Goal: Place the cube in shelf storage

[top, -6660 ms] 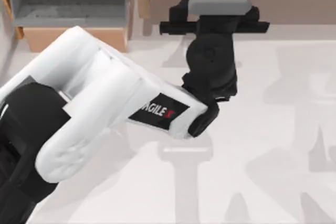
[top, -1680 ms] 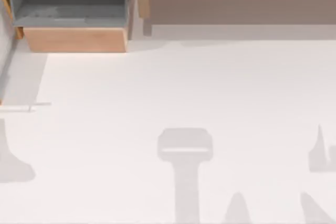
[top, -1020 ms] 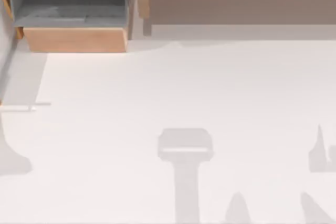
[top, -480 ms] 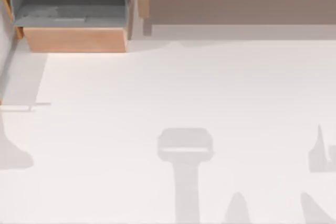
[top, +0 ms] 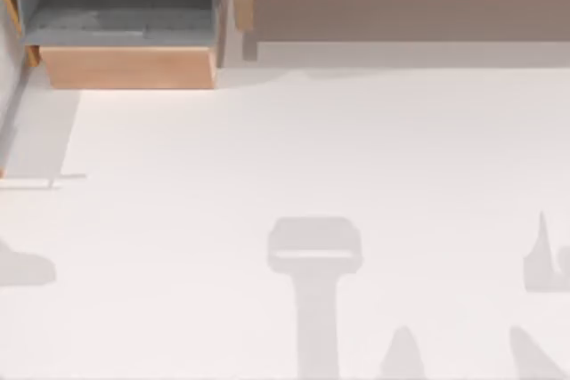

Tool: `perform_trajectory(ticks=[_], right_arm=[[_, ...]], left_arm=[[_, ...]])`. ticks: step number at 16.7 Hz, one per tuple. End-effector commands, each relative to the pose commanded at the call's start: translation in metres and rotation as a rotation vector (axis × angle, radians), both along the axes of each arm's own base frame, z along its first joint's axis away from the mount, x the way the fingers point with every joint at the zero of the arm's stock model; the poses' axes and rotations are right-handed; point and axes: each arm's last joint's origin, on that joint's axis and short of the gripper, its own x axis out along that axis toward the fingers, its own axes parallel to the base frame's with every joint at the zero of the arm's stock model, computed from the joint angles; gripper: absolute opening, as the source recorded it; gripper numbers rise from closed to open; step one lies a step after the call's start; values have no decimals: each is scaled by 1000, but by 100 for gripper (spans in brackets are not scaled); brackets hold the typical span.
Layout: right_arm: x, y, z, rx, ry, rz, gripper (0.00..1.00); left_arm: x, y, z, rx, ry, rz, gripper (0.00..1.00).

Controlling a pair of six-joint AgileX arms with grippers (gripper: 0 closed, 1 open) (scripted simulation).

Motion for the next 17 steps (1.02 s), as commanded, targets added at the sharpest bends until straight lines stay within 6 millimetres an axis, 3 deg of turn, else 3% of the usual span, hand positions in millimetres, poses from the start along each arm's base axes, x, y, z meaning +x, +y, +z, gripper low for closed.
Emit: perform_trajectory(ticks=[2,3,12,17], right_arm=[[0,0,0,0,0,0,100],[0,0,0,0,0,0,100],[0,0,0,0,0,0,100],[0,0,0,0,0,0,100]], left_arm=[[0,0,0,0,0,0,2],[0,0,0,0,0,0,0],[0,0,-4,-17,17,2,0],[40,1,-5,-12,16,-1,0]])
